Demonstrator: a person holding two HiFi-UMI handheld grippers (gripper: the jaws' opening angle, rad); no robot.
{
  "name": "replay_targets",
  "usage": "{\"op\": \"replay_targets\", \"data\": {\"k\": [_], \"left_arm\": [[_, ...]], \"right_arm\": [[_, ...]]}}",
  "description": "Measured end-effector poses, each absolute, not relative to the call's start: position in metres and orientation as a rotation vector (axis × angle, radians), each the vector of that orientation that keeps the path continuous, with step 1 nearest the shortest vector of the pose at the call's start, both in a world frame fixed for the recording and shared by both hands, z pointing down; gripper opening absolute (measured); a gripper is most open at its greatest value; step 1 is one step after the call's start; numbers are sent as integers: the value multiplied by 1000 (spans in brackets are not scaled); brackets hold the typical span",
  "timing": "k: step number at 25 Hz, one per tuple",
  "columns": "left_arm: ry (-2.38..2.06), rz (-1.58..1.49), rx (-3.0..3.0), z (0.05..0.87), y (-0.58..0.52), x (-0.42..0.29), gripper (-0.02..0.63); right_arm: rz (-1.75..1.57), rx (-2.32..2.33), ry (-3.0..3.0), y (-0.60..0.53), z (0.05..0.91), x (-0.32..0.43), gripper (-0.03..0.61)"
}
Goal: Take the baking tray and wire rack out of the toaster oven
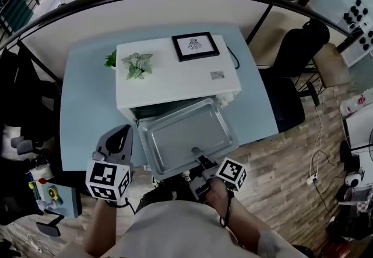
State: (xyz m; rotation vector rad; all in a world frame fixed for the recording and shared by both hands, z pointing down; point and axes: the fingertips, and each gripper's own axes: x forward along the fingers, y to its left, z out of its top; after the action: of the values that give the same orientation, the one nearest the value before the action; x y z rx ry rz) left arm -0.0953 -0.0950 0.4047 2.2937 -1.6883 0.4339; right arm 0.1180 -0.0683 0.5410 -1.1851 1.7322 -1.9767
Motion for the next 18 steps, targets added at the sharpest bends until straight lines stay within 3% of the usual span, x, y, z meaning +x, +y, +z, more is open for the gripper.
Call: {"op": "replay_targets", "data": {"k": [9,18], "left_arm": [[-1448,467,2474,409,-123,-15,3],[-1201,479,2624,411,-139,74,3]], "right_arm": [[-1941,-1247,1634,-40,533,171,21],[-1759,-1426,1445,-29,524,270,20]]}}
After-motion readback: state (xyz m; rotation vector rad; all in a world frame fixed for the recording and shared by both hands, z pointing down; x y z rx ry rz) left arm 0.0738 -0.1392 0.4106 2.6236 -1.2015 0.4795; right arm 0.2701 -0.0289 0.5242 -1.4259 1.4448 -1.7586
